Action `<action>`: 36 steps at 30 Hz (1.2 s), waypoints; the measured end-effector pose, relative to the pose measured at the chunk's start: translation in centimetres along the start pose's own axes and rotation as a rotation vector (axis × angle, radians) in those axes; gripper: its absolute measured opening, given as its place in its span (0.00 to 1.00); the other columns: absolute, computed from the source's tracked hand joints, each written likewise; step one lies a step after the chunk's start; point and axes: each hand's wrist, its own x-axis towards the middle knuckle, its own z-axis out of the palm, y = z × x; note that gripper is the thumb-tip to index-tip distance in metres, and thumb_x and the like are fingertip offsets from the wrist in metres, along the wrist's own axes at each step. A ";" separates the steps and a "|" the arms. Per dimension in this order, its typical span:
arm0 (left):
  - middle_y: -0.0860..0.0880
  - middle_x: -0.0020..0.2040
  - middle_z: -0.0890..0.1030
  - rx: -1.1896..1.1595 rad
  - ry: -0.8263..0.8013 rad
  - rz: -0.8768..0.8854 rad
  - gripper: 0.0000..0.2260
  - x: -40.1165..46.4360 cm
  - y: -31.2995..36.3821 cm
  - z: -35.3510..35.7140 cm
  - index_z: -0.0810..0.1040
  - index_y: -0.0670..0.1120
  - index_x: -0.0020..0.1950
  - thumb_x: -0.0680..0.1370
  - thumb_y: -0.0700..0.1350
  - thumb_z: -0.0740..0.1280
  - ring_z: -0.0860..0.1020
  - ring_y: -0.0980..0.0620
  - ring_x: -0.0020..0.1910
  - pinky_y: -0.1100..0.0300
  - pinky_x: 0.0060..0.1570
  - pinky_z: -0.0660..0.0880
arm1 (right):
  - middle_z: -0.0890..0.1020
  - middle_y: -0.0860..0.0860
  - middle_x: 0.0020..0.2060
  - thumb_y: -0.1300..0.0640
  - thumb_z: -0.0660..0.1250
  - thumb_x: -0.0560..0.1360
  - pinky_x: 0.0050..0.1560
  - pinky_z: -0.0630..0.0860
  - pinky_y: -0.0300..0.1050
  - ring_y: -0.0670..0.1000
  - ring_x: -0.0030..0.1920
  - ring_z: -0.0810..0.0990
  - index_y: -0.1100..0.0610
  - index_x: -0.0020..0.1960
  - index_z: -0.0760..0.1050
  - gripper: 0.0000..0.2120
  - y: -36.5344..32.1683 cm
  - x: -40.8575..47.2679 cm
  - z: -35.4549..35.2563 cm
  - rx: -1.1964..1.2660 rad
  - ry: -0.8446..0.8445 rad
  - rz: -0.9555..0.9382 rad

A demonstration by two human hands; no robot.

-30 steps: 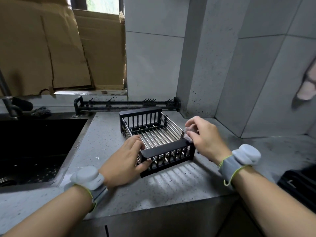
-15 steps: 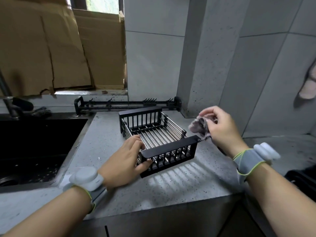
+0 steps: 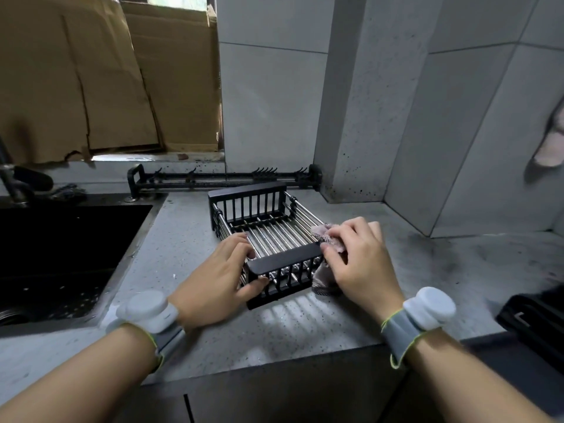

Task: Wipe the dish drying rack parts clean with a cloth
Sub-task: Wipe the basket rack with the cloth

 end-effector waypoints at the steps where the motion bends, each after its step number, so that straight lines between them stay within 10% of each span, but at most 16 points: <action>1: 0.51 0.72 0.62 0.001 0.002 0.001 0.26 0.0 0.0 0.1 0.67 0.49 0.61 0.76 0.69 0.54 0.54 0.59 0.76 0.68 0.69 0.52 | 0.76 0.47 0.48 0.56 0.67 0.77 0.53 0.70 0.42 0.49 0.50 0.68 0.55 0.51 0.80 0.06 -0.7 -0.4 0.1 0.036 0.014 -0.009; 9: 0.50 0.71 0.65 -0.010 -0.019 -0.017 0.34 0.0 0.1 -0.2 0.68 0.49 0.60 0.73 0.77 0.49 0.58 0.57 0.75 0.65 0.69 0.55 | 0.78 0.46 0.47 0.69 0.66 0.72 0.47 0.68 0.28 0.43 0.46 0.77 0.56 0.47 0.80 0.11 -1.8 -3.3 -1.4 0.300 -0.085 -0.117; 16: 0.51 0.74 0.61 -0.015 -0.034 -0.065 0.38 0.0 0.3 -0.2 0.66 0.50 0.62 0.70 0.79 0.44 0.51 0.62 0.76 0.64 0.71 0.53 | 0.83 0.50 0.48 0.62 0.71 0.73 0.54 0.75 0.43 0.50 0.51 0.81 0.51 0.51 0.83 0.09 2.4 -3.4 -1.4 0.375 0.250 0.508; 23: 0.51 0.75 0.62 -0.010 -0.033 -0.048 0.31 0.0 0.3 -0.3 0.67 0.50 0.62 0.74 0.74 0.51 0.48 0.67 0.74 0.65 0.72 0.51 | 0.73 0.48 0.54 0.63 0.66 0.77 0.50 0.63 0.31 0.48 0.54 0.73 0.59 0.60 0.79 0.12 0.4 -4.0 1.6 0.341 0.032 0.447; 36: 0.50 0.69 0.71 -0.061 0.061 -0.045 0.18 0.1 -0.3 0.3 0.67 0.53 0.53 0.76 0.66 0.60 0.60 0.57 0.76 0.57 0.72 0.64 | 0.73 0.55 0.62 0.52 0.59 0.79 0.58 0.71 0.50 0.58 0.62 0.71 0.55 0.69 0.68 0.20 -0.2 -1.9 1.6 -0.326 -0.452 0.225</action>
